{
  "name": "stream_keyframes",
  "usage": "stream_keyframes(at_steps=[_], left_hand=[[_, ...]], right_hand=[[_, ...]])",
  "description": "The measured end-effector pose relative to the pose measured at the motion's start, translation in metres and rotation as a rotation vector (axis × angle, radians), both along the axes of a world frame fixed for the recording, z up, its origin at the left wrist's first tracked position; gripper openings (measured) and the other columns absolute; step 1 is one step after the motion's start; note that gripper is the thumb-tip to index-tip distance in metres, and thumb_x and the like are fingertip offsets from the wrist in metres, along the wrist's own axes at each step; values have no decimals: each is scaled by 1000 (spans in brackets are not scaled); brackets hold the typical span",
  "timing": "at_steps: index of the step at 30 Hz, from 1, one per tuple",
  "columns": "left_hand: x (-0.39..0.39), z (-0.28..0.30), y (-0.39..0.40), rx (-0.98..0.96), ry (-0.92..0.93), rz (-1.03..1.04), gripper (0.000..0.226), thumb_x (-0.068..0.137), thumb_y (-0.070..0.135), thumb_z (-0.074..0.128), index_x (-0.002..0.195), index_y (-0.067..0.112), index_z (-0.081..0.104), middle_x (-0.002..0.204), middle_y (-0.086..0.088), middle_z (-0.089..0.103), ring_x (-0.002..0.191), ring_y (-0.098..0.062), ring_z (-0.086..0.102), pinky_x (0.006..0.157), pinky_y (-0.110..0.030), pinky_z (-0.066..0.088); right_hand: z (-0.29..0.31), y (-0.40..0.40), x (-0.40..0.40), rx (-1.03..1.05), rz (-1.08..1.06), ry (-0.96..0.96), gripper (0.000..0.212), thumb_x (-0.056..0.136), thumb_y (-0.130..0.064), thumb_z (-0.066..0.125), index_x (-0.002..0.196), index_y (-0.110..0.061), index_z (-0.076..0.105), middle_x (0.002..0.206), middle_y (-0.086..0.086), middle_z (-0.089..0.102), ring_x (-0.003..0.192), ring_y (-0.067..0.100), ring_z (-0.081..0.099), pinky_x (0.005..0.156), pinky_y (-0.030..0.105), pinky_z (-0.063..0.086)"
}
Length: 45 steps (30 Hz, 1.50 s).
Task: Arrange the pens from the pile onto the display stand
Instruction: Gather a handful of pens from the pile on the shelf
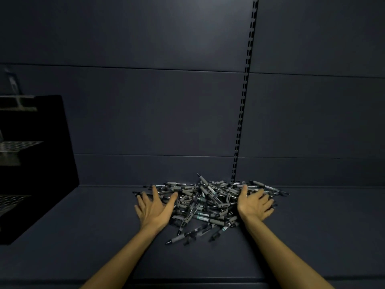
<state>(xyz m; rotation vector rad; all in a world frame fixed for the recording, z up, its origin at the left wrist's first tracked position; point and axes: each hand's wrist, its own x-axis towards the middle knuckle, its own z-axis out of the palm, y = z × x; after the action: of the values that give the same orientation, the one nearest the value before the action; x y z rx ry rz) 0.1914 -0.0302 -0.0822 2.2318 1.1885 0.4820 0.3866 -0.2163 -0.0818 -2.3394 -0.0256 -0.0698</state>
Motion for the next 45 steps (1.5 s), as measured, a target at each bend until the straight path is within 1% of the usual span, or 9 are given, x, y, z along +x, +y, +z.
stream_keyframes(at_steps=[4,9,17,25,31,38,42,43,45], left_hand=[[-6,-1,7,-30,-44,12,95,90,78,31,161,24,-4,167,-16,-9,153,-31,-13,124,-49,-3],[-11,-3,19,-28,-117,40,90,93,73,37,161,24,4,167,-15,0,154,-31,-2,124,-49,8],[-18,2,61,-4,-156,85,75,95,69,38,157,28,30,164,-10,24,148,-33,27,116,-50,28],[-7,-6,83,3,-143,61,71,97,68,37,155,27,36,161,-10,30,145,-36,32,117,-50,28],[9,-11,90,5,-110,34,73,95,72,33,153,29,38,160,-10,34,145,-35,33,117,-50,28],[27,-9,87,27,-42,62,73,95,73,25,155,31,34,160,-10,34,148,-31,26,121,-49,19],[39,-7,80,11,-44,93,76,95,73,27,156,29,33,161,-13,32,149,-33,23,121,-49,18],[41,-7,78,4,-46,105,76,95,73,29,156,28,33,161,-15,30,150,-33,22,122,-49,17],[46,-6,74,-10,-51,132,79,94,74,30,156,24,33,163,-17,25,151,-33,18,123,-48,14]], right_hand=[[10,-35,29,88,-50,-120,69,103,-53,32,154,-7,26,163,20,19,152,33,8,122,51,5],[10,-96,105,-73,138,-143,52,104,-40,41,146,-11,46,151,24,42,138,43,38,114,47,30],[4,-98,142,-43,346,18,52,105,-43,39,149,-15,45,154,16,42,142,38,38,118,42,27],[5,-72,137,38,420,-39,36,105,-35,47,120,-13,70,132,12,65,128,32,55,107,37,38],[4,-56,133,70,426,-85,30,102,-31,54,106,-12,77,117,11,73,120,31,61,100,35,43],[-6,-37,126,98,392,-68,15,91,-36,64,92,-37,78,125,11,68,135,32,43,115,43,35],[-8,-31,119,158,405,-33,8,83,-36,74,81,-43,76,131,12,59,138,26,35,113,40,37],[-8,-29,116,167,402,-27,6,82,-38,76,87,-41,75,135,12,52,137,27,38,113,41,39],[-6,-22,111,156,401,-15,34,82,-39,78,112,-29,67,142,13,38,135,31,40,113,43,38]])
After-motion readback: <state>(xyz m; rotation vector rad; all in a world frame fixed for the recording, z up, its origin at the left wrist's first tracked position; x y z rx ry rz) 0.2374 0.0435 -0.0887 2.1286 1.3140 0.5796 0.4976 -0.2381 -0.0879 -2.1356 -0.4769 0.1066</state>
